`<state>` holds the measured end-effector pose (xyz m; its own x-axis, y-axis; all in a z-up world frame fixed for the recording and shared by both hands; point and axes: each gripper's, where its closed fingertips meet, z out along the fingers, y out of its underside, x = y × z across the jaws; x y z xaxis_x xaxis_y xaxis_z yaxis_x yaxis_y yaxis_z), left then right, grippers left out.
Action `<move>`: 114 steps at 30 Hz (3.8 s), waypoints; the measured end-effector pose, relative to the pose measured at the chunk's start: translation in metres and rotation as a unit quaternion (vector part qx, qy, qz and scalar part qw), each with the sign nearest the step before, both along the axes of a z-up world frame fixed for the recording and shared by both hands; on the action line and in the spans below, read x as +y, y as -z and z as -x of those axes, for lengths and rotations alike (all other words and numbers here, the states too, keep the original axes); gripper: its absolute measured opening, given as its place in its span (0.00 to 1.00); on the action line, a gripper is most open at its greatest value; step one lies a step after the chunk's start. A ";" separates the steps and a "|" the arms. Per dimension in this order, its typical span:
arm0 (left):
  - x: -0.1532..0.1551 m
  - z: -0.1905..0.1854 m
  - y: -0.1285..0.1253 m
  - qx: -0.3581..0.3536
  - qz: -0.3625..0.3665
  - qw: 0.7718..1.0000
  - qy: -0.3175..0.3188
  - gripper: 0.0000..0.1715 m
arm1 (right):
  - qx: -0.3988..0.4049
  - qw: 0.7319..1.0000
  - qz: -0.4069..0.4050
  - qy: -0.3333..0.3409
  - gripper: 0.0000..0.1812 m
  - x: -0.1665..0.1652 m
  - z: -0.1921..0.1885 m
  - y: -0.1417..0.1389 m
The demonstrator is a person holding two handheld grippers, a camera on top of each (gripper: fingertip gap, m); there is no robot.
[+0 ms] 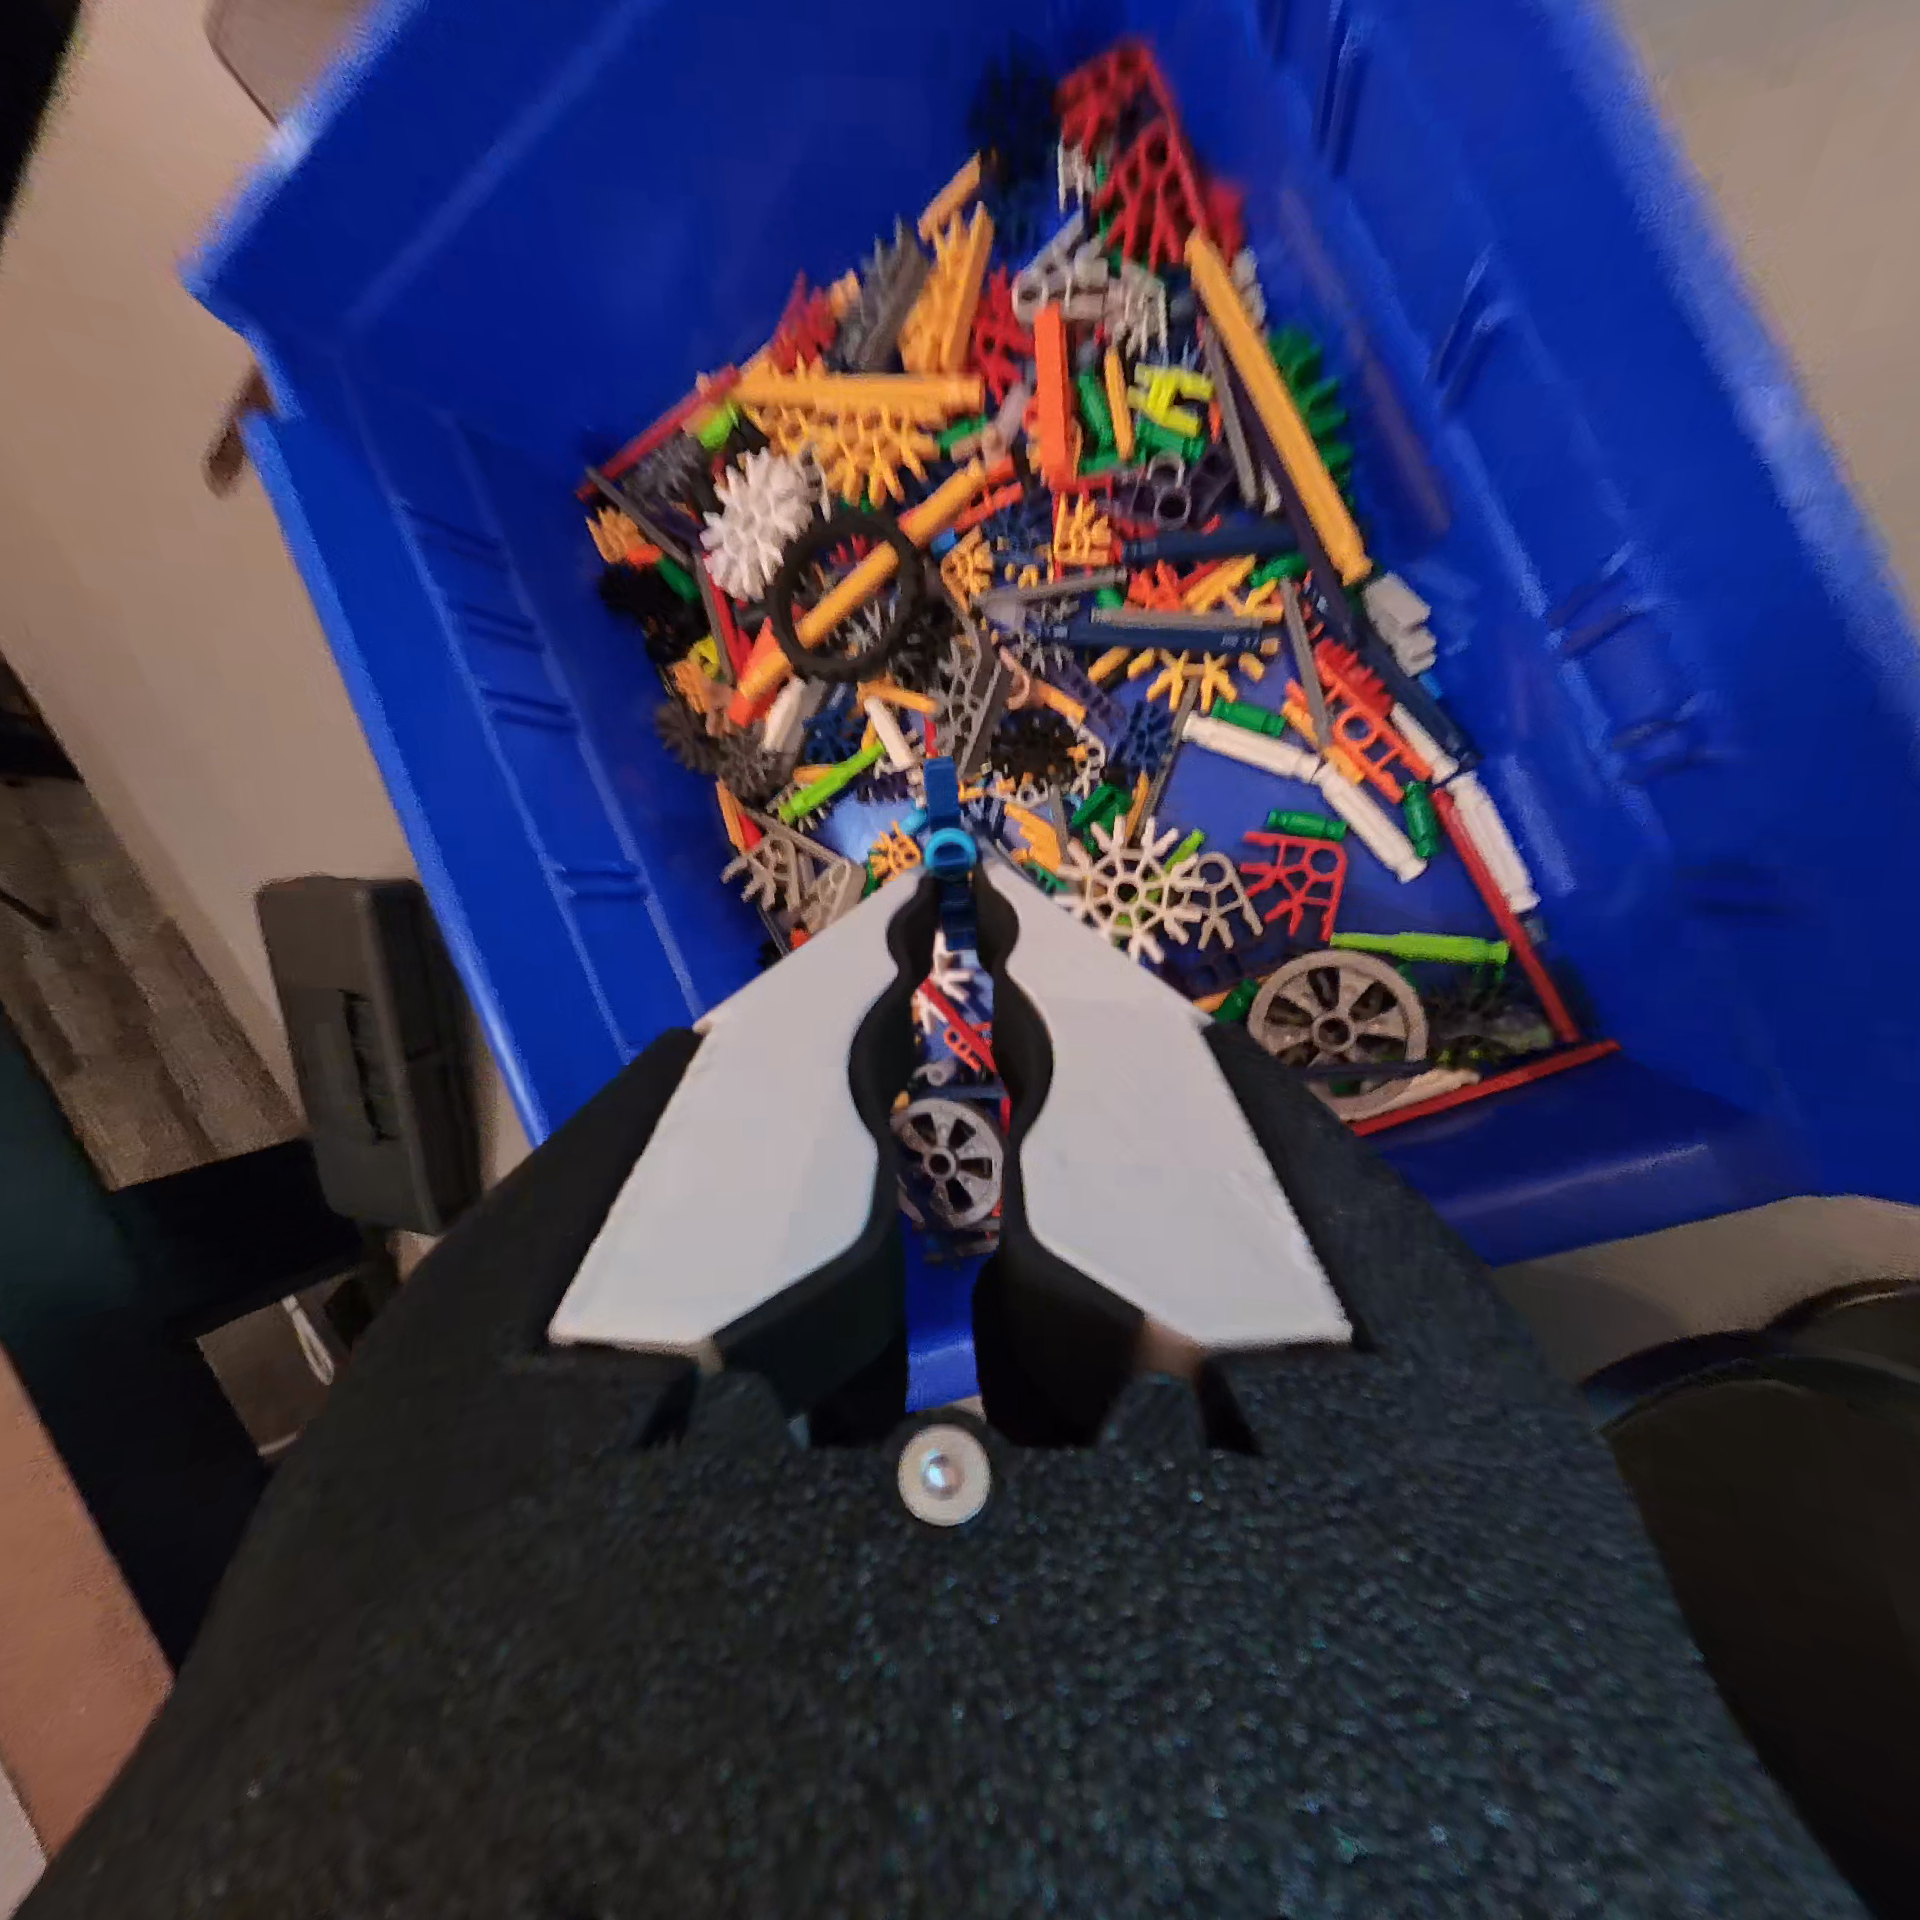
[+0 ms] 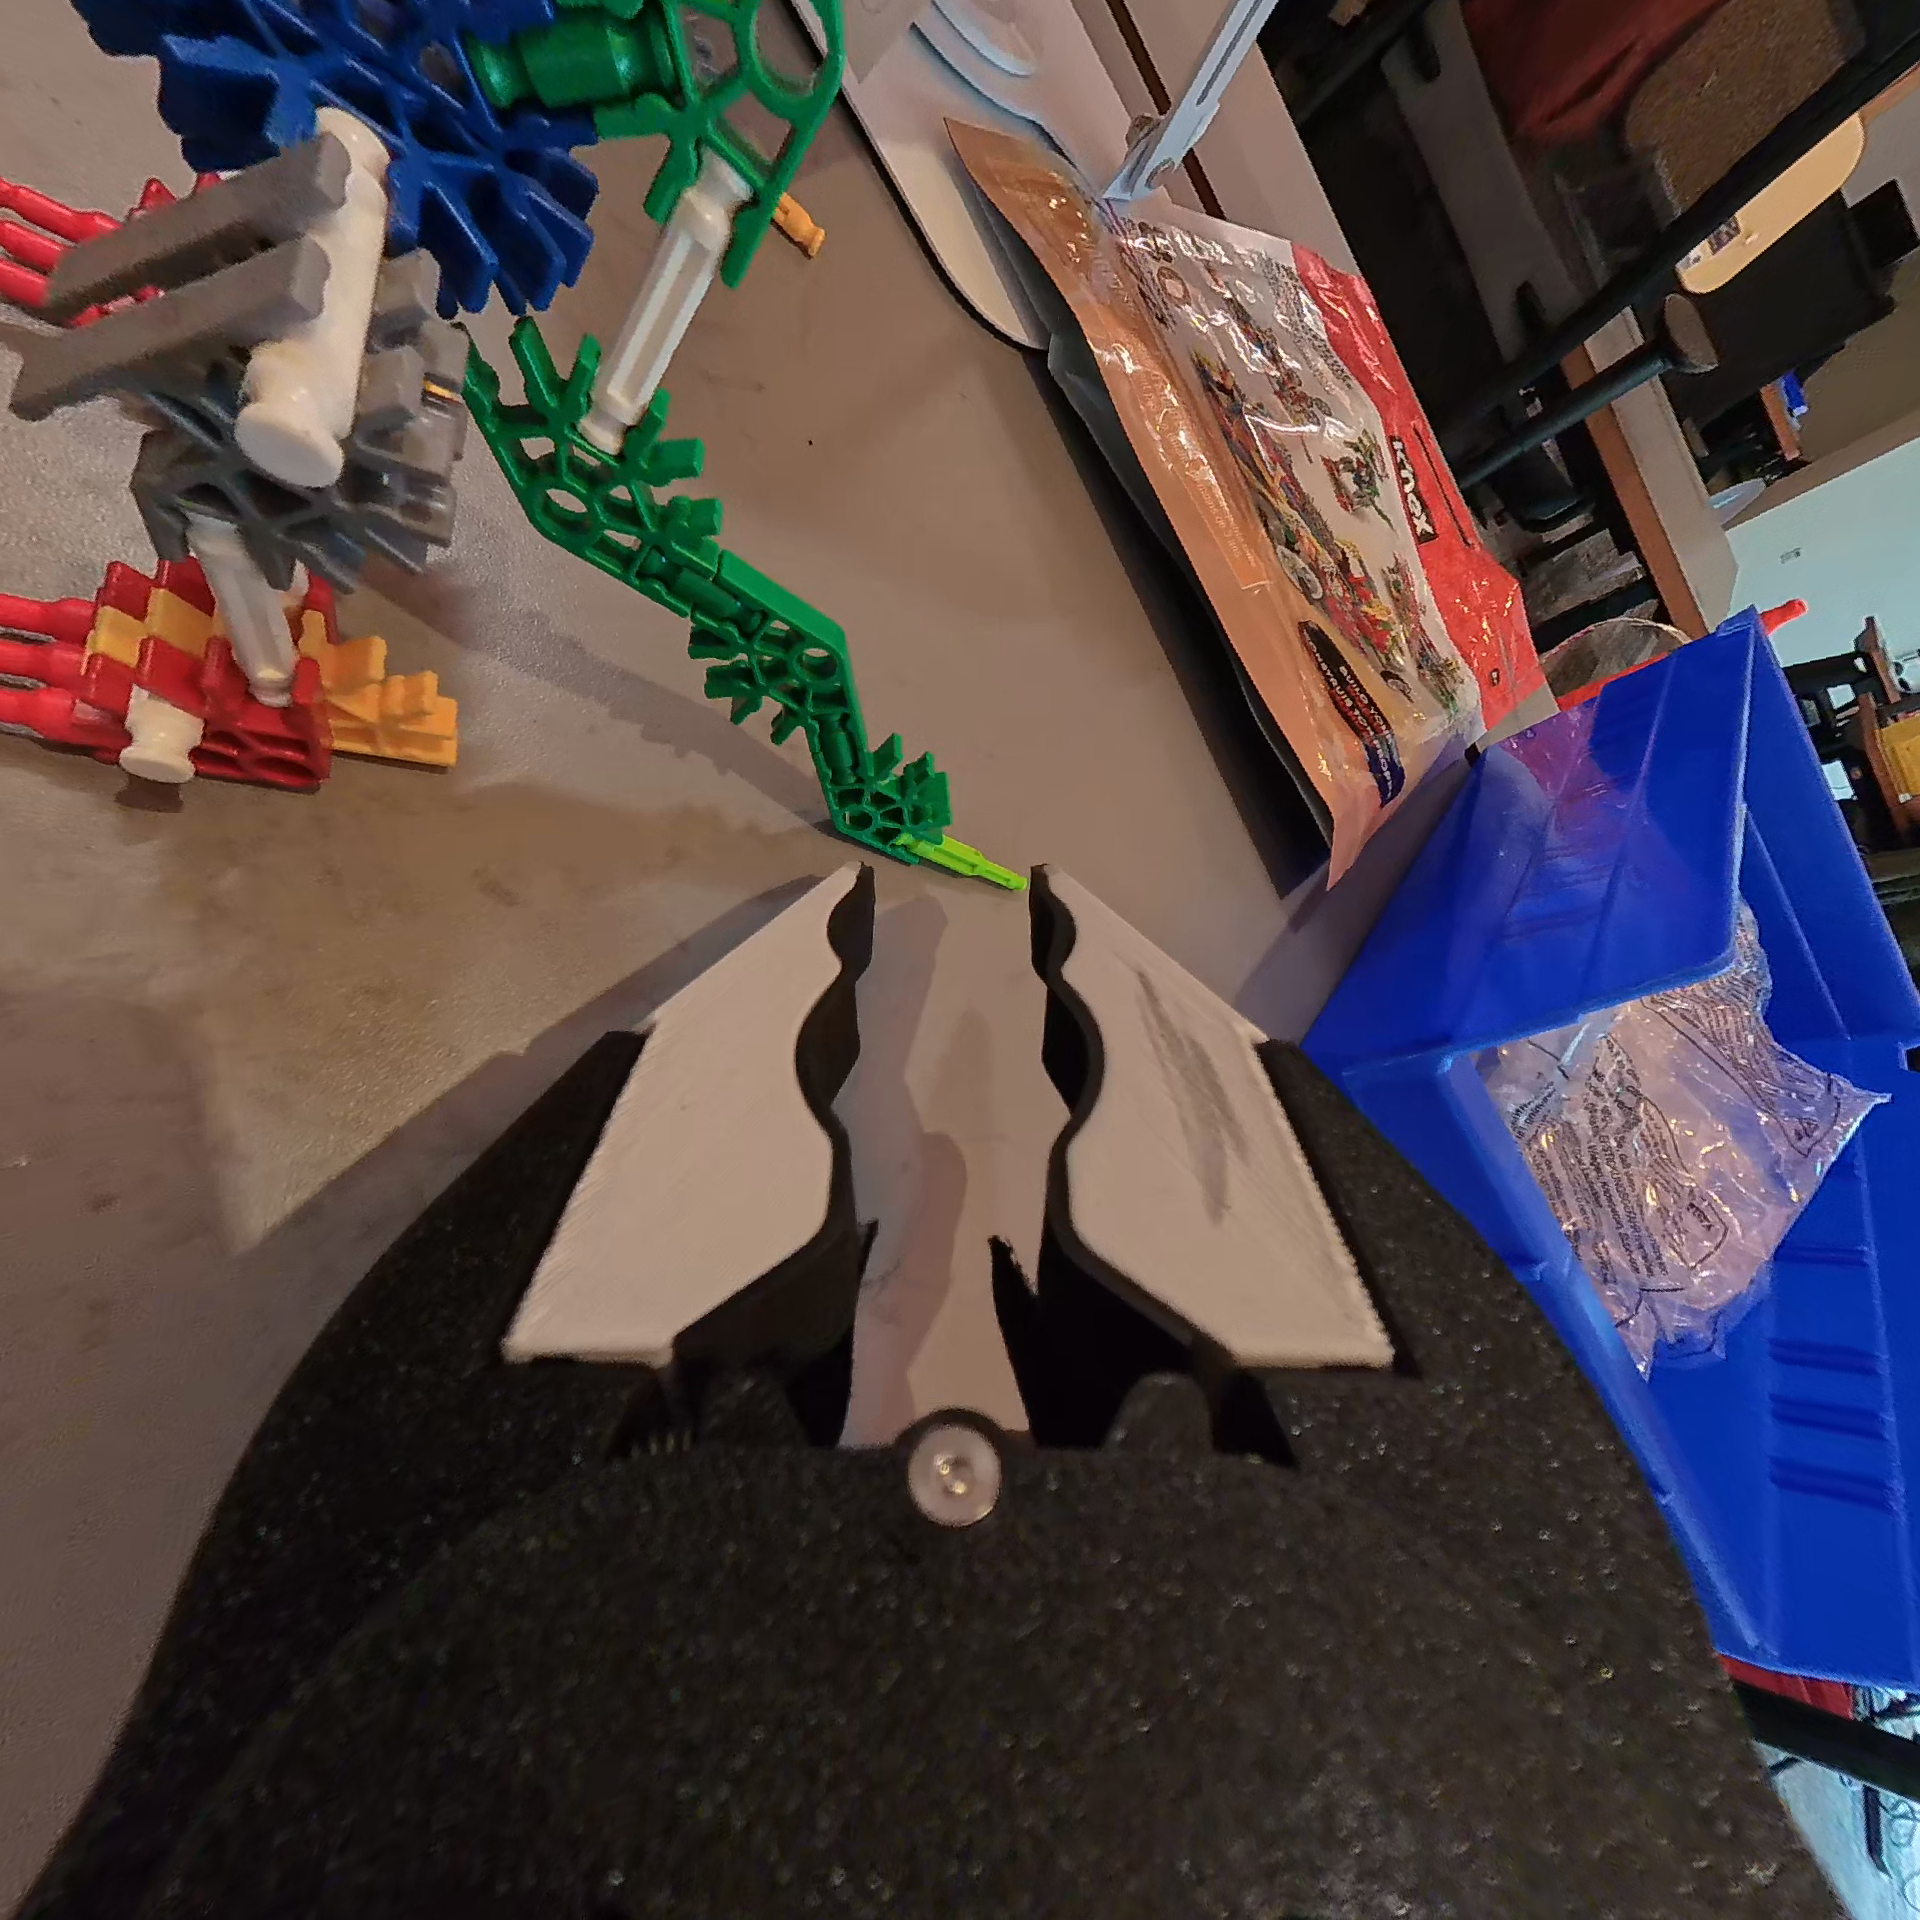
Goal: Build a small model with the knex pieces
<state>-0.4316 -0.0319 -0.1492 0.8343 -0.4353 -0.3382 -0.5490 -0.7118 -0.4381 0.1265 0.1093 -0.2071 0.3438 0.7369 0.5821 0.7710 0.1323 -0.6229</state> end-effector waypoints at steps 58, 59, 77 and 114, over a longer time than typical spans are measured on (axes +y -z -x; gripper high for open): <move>-0.014 -0.411 0.063 -0.291 0.069 0.909 0.291 0.10 | 0.019 1.000 -0.020 0.006 0.16 0.000 -0.002 -0.014; -0.014 -0.410 0.062 -0.291 0.067 0.910 0.288 0.11 | 0.019 1.000 -0.021 0.006 0.16 -0.001 -0.002 -0.014; -0.002 -0.376 0.058 -0.227 0.012 0.932 0.283 0.21 | 0.019 1.000 -0.018 0.006 0.16 0.000 -0.001 -0.013; 0.027 -0.346 0.048 -0.140 -0.016 0.920 0.367 0.24 | 0.121 0.986 -0.026 -0.111 0.14 -0.090 0.033 -0.081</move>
<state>-0.0855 -0.0052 -0.1972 0.3758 -0.9095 -0.1780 -0.7395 -0.1785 -0.6491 0.0933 0.0195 -0.1260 0.3096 0.7813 0.5420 0.5496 0.3181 -0.7725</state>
